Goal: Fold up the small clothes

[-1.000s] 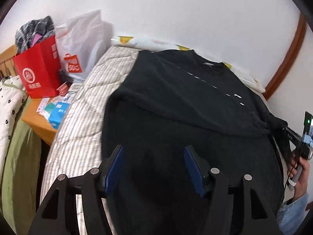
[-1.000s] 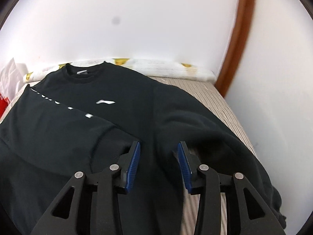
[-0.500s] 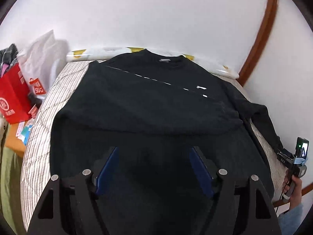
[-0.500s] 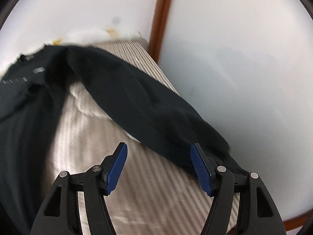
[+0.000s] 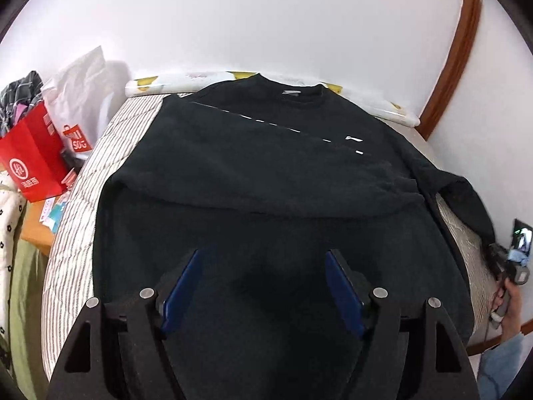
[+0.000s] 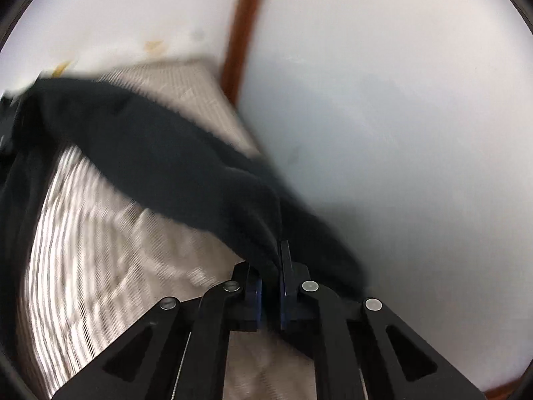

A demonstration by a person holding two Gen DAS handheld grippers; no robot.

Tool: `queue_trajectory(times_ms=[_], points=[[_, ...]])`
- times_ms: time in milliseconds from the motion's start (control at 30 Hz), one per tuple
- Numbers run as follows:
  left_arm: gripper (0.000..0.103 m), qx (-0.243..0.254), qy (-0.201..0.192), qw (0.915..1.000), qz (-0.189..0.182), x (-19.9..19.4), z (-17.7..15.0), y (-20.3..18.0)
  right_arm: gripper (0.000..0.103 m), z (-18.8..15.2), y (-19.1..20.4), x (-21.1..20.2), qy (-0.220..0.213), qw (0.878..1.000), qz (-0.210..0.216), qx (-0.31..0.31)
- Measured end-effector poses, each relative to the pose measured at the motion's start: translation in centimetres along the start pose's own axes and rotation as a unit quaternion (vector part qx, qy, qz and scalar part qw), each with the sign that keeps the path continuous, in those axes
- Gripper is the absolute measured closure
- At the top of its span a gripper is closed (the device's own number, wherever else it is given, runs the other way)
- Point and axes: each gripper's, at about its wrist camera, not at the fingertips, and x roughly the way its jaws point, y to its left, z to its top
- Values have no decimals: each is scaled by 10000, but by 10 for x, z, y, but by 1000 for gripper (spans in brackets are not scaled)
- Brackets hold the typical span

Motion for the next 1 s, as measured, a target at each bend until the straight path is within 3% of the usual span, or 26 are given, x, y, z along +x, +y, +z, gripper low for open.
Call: queue_trajectory(times_ms=[167, 300, 400, 533, 700, 733, 800, 1000], points=[[29, -65, 7, 10000, 8, 0, -1, 4, 96, 42, -33, -13, -239, 9986, 39, 475], [29, -121, -25, 9999, -13, -1, -2, 8, 96, 69, -19, -41, -575, 9975, 23, 412], [29, -196, -12, 9998, 5, 1, -4, 16, 96, 84, 3, -82, -976, 9942, 322, 323], [29, -338, 22, 9994, -33, 2, -8, 28, 96, 97, 49, -149, -1613, 9836, 812, 17], [29, -455, -16, 9989, -85, 1, -9, 44, 96, 109, 123, -236, -2333, 9569, 1669, -459], [29, -493, -35, 9987, -84, 0, -9, 48, 96, 124, 143, -233, -2359, 9528, 1831, -545], [29, -541, -86, 9985, -34, -1, -9, 55, 96, 123, 182, -262, -2394, 9403, 2274, -830], [27, -774, -263, 9966, 20, -4, -11, 84, 96, 119, 306, -283, -2349, 9116, 2972, -1596]])
